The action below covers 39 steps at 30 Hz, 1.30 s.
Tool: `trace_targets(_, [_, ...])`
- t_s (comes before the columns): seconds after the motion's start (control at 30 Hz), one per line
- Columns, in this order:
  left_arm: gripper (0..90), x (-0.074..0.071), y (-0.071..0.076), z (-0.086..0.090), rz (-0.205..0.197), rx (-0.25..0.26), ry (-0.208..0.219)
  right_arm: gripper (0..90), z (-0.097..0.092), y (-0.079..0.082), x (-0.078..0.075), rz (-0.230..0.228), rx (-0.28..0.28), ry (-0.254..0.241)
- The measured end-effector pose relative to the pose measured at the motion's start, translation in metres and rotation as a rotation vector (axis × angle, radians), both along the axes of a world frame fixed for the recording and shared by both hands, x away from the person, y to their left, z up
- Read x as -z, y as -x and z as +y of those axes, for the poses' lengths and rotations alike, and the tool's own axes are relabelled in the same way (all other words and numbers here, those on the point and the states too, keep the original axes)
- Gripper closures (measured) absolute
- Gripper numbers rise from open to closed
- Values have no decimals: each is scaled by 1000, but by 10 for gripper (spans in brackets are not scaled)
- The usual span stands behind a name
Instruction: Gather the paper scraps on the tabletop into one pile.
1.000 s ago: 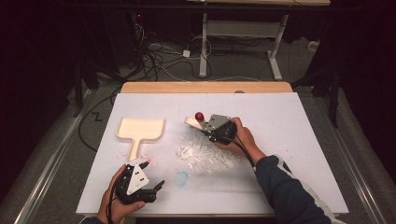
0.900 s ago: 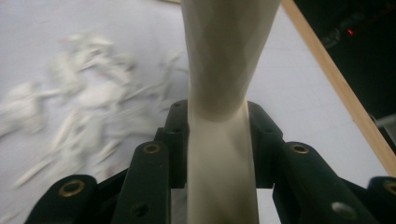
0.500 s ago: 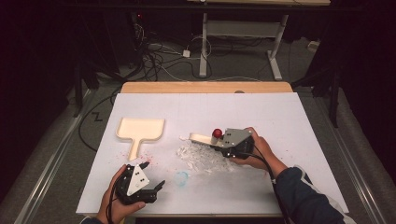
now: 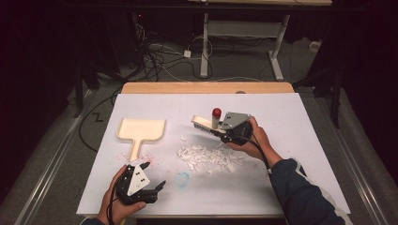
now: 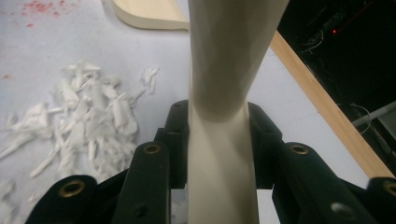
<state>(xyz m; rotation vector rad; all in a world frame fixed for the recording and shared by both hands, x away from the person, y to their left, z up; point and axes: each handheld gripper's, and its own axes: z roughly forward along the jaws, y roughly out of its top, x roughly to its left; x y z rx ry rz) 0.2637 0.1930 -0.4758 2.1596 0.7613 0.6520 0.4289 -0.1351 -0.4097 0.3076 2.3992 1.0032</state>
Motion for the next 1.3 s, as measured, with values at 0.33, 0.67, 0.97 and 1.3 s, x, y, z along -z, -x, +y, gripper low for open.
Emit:
trace_targets(0.33, [185,1,0,-1,-1,12,-12,682,37,-18,9,-9,10,34])
trace_targets(0.67, [185,1,0,2,2,10,4,682,66,-11,22,25,-127,103])
trace_targets(0.97, [185,1,1,2,3,9,1,683,53,-2,15,83,-270,127])
trace_targets(1.3, [186,0,1,-1,4,13,-7,683,15,13,-14,8,-238,51])
